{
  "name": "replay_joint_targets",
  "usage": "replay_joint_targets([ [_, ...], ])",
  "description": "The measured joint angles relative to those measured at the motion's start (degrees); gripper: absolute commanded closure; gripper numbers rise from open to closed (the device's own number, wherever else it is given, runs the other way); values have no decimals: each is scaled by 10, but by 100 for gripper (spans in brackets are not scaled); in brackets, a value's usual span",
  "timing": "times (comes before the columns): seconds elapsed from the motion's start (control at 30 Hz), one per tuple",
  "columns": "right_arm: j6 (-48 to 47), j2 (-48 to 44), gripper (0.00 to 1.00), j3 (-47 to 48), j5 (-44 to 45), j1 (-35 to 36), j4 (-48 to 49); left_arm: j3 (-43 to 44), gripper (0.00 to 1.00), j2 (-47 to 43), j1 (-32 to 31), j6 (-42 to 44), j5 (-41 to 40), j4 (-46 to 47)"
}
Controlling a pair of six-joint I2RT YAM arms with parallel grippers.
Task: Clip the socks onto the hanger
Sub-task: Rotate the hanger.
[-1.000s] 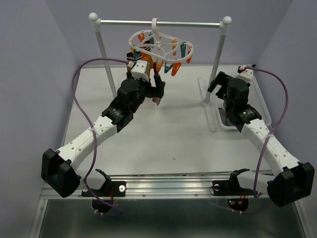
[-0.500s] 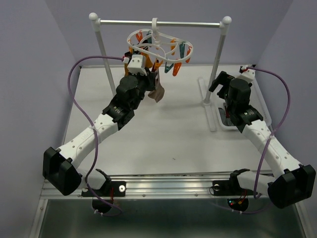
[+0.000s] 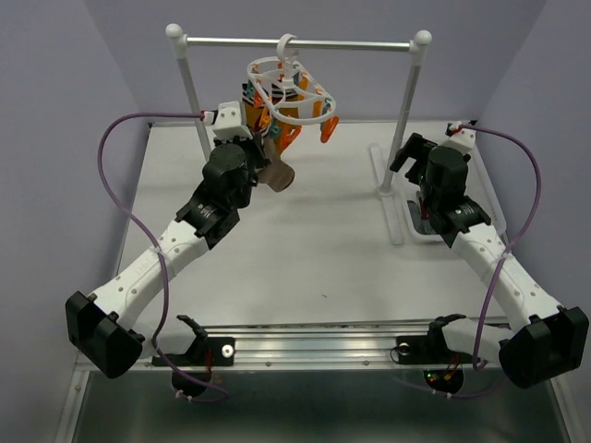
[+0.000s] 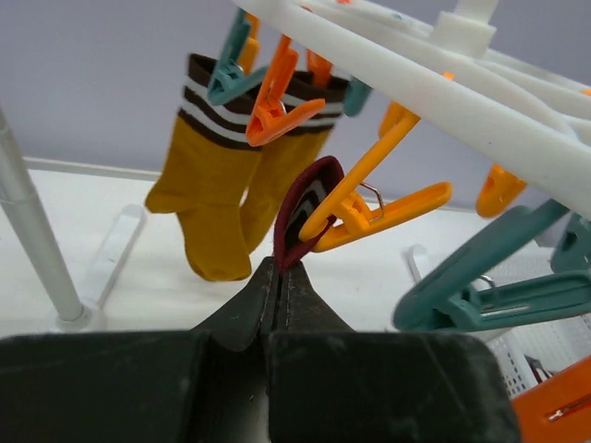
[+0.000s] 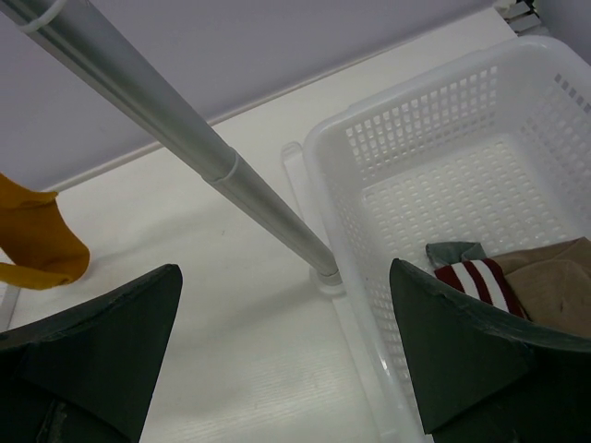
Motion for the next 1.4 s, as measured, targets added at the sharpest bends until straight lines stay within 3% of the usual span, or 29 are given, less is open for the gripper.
replay_joint_targets([
  [0.5, -10, -16, 0, -9, -6, 0, 4, 4, 99, -17, 57, -5, -50, -37],
  [0.73, -17, -16, 0, -9, -7, 0, 8, 2, 96, -17, 105, -22, 13, -38],
  [1.03, -19, -16, 0, -9, -11, 0, 9, -13, 91, -17, 122, -28, 61, -33],
  [1.13, -19, -16, 0, -9, -11, 0, 9, -18, 84, -17, 125, -29, 75, -31],
  [1.2, -20, -16, 0, -9, -11, 0, 9, -19, 72, -18, 126, -30, 82, -27],
  [1.27, -20, -16, 0, -9, -11, 0, 9, -22, 51, -18, 128, -30, 88, -24],
  [1.3, -20, -16, 0, -9, -11, 0, 9, -24, 36, -18, 128, -27, 90, -24],
  [1.33, -20, -16, 0, -9, -11, 0, 9, -27, 28, -19, 128, -25, 93, -25],
  [1.4, -20, -16, 0, -9, -11, 0, 9, -32, 23, -21, 128, -27, 96, -24],
])
